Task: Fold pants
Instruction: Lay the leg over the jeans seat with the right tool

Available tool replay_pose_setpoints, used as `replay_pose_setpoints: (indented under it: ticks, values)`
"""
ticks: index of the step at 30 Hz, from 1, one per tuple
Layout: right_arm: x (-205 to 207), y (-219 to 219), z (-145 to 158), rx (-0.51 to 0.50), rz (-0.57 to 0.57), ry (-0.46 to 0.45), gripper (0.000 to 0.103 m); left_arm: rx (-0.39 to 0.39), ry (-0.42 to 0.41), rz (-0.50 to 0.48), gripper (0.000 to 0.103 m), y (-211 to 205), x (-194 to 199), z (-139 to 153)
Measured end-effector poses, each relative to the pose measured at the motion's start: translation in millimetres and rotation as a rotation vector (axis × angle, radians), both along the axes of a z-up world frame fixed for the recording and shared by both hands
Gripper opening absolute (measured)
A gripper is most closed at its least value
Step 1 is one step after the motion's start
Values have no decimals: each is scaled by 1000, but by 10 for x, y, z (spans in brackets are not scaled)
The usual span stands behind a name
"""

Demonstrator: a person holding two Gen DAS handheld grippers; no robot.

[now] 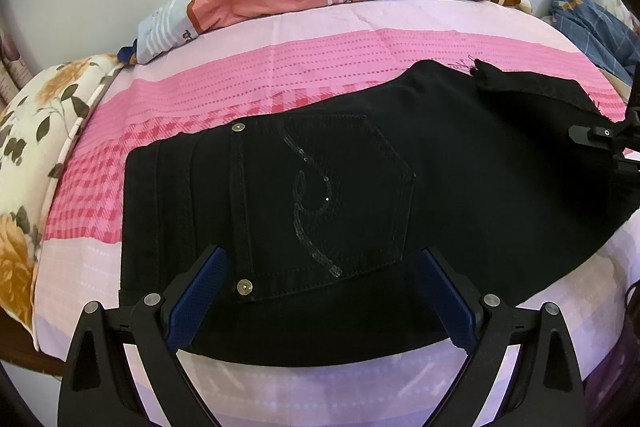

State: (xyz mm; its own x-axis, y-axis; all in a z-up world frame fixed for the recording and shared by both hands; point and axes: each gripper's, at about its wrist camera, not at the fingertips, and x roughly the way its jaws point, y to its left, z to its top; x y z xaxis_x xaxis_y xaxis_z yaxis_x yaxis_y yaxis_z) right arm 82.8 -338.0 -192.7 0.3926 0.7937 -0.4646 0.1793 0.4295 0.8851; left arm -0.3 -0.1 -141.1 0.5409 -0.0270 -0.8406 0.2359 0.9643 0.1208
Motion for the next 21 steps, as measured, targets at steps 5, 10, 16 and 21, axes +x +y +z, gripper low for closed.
replay_pose_setpoints:
  ticks: [5,10,16,21]
  values:
    - [-11,140,-13,-4,40,1,12,3,0,-2,96,-4,6,-8]
    - [-24,186,-33,-13,53,2,13,-5,-2,3,96,28,17,-6]
    - [-29,250,-24,-17,75,-10,13,-10,10,9,96,31,18,-14]
    - [-35,317,-30,-21,97,-14,13,-5,13,7,96,15,18,-22]
